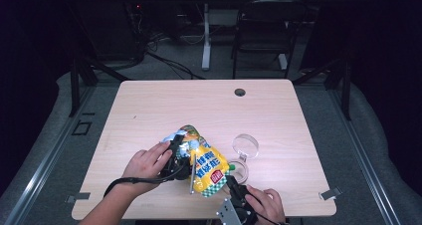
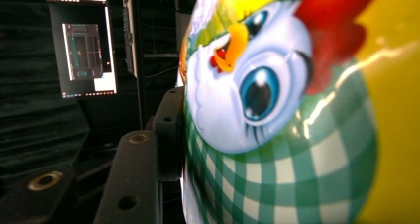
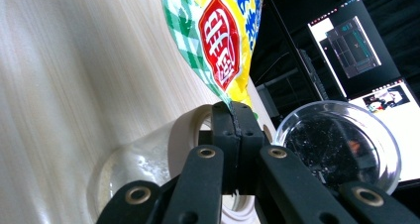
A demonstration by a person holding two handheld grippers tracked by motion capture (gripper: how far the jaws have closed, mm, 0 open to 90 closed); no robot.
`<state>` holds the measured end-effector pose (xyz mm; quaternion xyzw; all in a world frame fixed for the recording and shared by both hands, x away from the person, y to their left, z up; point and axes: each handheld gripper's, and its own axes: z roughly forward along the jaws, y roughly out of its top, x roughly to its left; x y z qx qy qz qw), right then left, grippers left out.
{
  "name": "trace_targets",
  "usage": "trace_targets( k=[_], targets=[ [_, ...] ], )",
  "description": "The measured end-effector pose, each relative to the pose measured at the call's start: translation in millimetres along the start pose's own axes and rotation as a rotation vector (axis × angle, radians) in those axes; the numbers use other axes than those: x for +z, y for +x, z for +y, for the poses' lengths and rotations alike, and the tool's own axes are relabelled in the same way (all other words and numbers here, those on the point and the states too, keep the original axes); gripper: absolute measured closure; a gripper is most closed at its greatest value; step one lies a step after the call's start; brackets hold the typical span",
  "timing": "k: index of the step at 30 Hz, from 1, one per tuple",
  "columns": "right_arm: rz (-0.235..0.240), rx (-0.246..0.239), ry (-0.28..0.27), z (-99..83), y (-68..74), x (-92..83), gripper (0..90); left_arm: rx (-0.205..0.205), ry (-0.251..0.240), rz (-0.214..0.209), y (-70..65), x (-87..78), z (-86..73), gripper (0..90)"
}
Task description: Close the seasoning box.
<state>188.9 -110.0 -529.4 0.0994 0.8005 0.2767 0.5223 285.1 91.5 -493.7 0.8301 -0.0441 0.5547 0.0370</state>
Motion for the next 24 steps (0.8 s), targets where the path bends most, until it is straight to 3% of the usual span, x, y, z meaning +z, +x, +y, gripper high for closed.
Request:
trace_targets(
  k=[5, 6, 7, 23, 24],
  targets=[
    [-0.015, 0.005, -0.004, 1.8, 0.9, -1.1, 90.0, 0.008, 0.004, 0.001, 2.6, -1.6, -0.2, 57.5],
    [-0.015, 0.000, 0.001, 2.1, 0.6, -1.2, 90.0, 0.014, 0.025, -0.017, 4.1, -3.4, 1.0, 57.5],
    [-0.013, 0.001, 0.000, 1.8, 1.1, -0.8, 90.0, 0.027, 0.011, 0.011, 3.3, -2.6, 0.7, 57.5],
    [-0.025, 0.024, -0.011, 1.1, 4.3, -0.4, 90.0, 0.073, 0.020, 0.019, 8.7, -5.9, 4.8, 57.6],
    [-0.026, 0.023, -0.010, 1.1, 4.4, -0.6, 90.0, 0.090, 0.023, 0.023, 10.6, -6.5, 5.7, 57.6]
  ],
)
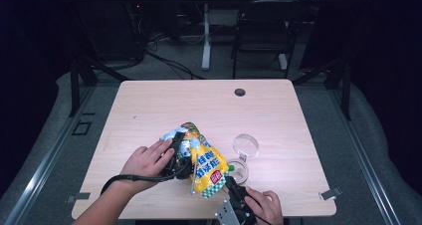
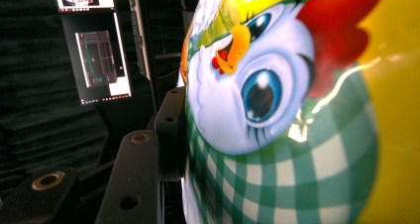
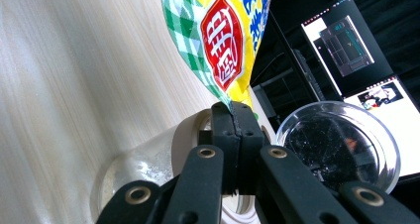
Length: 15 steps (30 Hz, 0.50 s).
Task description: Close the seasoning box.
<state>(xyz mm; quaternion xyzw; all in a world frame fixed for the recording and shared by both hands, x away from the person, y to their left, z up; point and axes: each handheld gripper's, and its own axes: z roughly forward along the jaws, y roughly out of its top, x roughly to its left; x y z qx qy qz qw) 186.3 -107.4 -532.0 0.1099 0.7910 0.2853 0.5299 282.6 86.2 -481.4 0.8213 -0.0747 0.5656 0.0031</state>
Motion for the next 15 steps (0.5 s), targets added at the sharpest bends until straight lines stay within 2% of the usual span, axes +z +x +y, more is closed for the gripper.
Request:
trace_targets(
  k=[7, 15],
  targets=[
    [-0.014, 0.009, -0.005, -0.3, 0.3, -0.3, 90.0, 0.009, 0.000, 0.003, 2.4, -0.5, 1.5, 57.6],
    [-0.015, 0.014, -0.008, -1.0, -0.1, -0.1, 90.0, 0.038, 0.002, 0.005, 6.3, -0.7, 4.3, 57.6]
  ],
)
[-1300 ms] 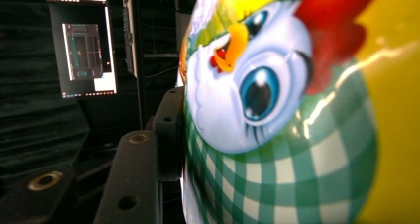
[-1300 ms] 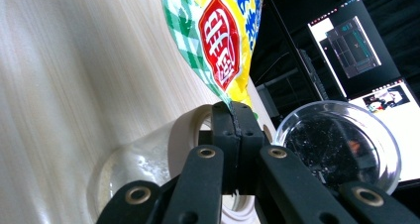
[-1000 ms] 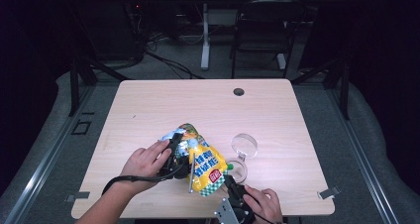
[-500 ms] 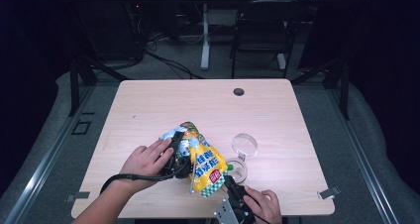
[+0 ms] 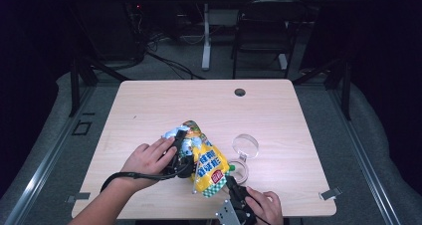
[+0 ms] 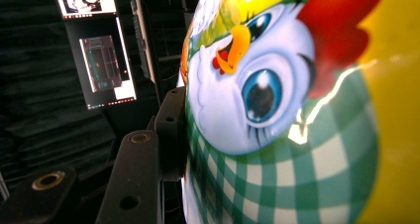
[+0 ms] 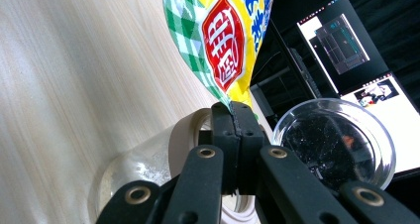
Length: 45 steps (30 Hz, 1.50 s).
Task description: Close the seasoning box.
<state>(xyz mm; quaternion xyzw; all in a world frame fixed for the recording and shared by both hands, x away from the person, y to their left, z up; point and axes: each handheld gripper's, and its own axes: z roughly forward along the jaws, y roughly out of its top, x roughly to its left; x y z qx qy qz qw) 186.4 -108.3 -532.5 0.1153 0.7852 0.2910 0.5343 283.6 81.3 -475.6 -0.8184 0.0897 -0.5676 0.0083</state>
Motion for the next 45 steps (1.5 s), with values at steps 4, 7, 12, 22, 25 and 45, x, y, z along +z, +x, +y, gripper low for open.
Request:
trace_targets(
  k=[4, 7, 12, 22, 25, 45],
  targets=[
    [-0.001, 0.000, -0.001, -0.3, 0.1, 0.0, 90.0, 0.010, 0.002, 0.004, 0.9, -0.2, 0.9, 57.8],
    [-0.003, -0.001, -0.001, -0.8, 0.6, 0.5, 90.0, 0.009, 0.002, 0.007, 0.5, -0.3, 1.5, 57.8],
    [-0.003, -0.001, -0.001, -0.5, 1.2, 0.2, 90.0, 0.019, -0.001, 0.015, 1.9, -1.2, 2.1, 59.0],
    [-0.005, -0.009, -0.007, -0.3, 2.3, 0.2, 89.9, 0.047, 0.004, 0.032, 3.1, -3.5, 3.9, 59.2],
    [-0.007, -0.010, -0.007, -0.1, 3.1, -0.1, 89.9, 0.051, 0.007, 0.036, 3.6, -4.5, 4.2, 59.2],
    [-0.021, -0.022, 0.009, 0.8, 2.4, -2.4, 89.7, 0.089, 0.012, 0.039, 9.0, -6.1, 8.1, 59.2]
  ],
)
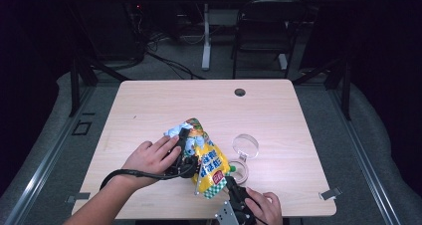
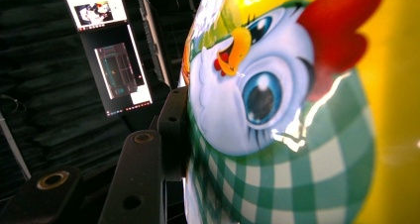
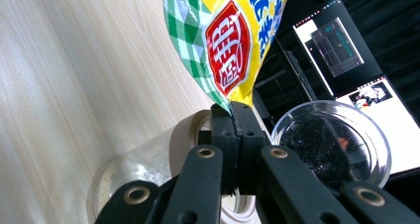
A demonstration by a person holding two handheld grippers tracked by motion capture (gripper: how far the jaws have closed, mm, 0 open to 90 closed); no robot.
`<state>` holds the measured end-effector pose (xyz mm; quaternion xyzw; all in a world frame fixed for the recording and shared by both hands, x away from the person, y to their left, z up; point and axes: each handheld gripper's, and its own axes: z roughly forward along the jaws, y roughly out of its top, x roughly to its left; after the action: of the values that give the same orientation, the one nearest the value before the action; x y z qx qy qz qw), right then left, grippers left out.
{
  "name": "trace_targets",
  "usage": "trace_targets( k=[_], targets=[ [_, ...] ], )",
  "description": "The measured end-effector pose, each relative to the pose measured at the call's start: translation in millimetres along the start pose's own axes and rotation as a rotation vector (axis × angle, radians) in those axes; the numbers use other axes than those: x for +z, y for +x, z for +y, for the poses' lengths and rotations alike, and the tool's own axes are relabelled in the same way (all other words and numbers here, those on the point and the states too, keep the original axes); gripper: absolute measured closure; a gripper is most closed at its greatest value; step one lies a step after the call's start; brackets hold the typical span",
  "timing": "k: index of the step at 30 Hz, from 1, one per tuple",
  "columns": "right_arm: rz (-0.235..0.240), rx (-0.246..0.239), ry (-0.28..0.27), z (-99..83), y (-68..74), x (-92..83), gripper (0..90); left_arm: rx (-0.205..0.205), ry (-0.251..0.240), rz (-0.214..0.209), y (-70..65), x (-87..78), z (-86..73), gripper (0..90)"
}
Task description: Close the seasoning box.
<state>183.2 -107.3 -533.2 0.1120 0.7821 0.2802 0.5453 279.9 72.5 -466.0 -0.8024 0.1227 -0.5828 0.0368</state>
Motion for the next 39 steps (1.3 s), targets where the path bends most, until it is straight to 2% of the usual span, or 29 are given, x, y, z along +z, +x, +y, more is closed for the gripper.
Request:
trace_targets(
  k=[18, 24, 29, 36, 38, 39],
  targets=[
    [-0.001, 0.008, -0.011, 0.0, 0.4, 0.7, 89.6, 0.046, 0.007, 0.012, 5.0, -1.5, 2.8, 59.4],
    [-0.002, 0.006, -0.006, 0.1, 0.2, 0.6, 89.5, 0.044, 0.019, 0.006, 5.4, -1.6, 4.6, 59.4],
    [-0.001, 0.018, -0.019, -1.0, 1.3, 2.2, 89.4, 0.048, 0.009, 0.009, 5.7, -0.9, 5.8, 59.9],
    [-0.002, 0.004, -0.005, -0.4, 0.9, 0.9, 89.3, 0.058, 0.015, 0.012, 6.8, -2.2, 7.0, 59.9],
    [0.007, 0.035, -0.043, -1.9, 2.4, 3.6, 89.3, 0.069, 0.023, 0.015, 7.5, -3.0, 7.6, 59.9],
    [0.007, 0.035, -0.043, -1.9, 2.4, 3.6, 89.3, 0.069, 0.023, 0.015, 7.5, -3.0, 7.6, 60.0]
  ],
)
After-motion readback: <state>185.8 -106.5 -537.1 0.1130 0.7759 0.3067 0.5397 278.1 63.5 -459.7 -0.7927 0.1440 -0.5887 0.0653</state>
